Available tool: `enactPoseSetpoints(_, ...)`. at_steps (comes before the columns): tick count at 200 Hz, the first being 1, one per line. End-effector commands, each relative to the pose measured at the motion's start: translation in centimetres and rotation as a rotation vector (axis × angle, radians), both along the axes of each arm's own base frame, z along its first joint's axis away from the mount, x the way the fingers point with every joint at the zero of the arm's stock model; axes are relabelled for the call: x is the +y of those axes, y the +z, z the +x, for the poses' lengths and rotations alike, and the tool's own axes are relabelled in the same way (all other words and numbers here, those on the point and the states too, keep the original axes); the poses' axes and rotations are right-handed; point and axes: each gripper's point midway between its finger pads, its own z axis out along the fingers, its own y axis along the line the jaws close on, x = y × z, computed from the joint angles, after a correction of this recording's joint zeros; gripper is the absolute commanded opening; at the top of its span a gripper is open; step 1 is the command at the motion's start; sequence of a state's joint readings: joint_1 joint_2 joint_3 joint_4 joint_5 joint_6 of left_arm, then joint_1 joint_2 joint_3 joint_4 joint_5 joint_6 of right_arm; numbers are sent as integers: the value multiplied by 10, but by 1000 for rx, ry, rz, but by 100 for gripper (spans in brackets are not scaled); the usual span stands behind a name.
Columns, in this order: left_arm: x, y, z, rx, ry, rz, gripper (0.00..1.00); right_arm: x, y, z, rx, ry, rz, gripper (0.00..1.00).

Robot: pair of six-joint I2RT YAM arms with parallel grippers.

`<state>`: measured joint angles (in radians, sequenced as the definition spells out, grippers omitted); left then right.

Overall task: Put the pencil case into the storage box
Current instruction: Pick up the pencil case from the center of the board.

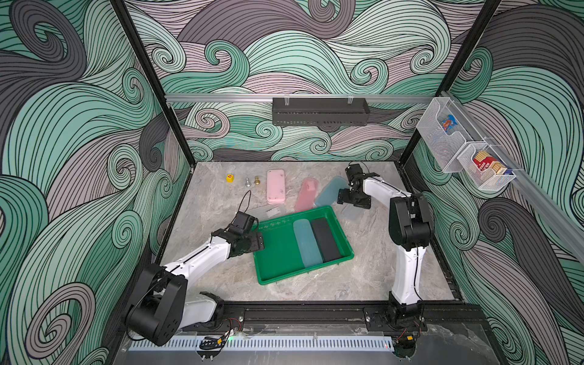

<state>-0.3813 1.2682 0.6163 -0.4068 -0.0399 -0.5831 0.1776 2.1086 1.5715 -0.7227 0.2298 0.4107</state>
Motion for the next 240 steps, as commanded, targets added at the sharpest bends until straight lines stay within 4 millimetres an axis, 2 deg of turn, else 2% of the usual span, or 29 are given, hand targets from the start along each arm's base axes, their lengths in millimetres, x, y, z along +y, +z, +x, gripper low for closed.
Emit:
enactPoseSetpoints(1,1,0,1,1,-10,4,90,-23,-7,-33,90,26,-98,99)
enactPoseSetpoints(36,2,-1,0,2,-8,6,90,-43,1,-60,108,44,-197,99)
enactPoseSetpoints(73,2,1,-1,-5,-5,2,90,-56,20,-85,86,38,-242,99)
enactPoseSetpoints(98,2,0,-2,2,-5,3,90,-58,33,-89,29,34,-186,99)
enactPoseSetpoints(119,2,0,-2,0,-4,2,90,-58,40,-84,-23,49,-92,99)
enactPoseSetpoints(167,1,0,-1,2,-6,-1,90,-63,25,-72,23,127,-27,99)
enactPoseSetpoints(195,1,0,-1,1,-9,-3,90,-52,9,-70,48,164,67,99)
enactPoseSetpoints(240,0,1,-2,-3,-11,-9,90,-59,-9,-71,89,166,26,99)
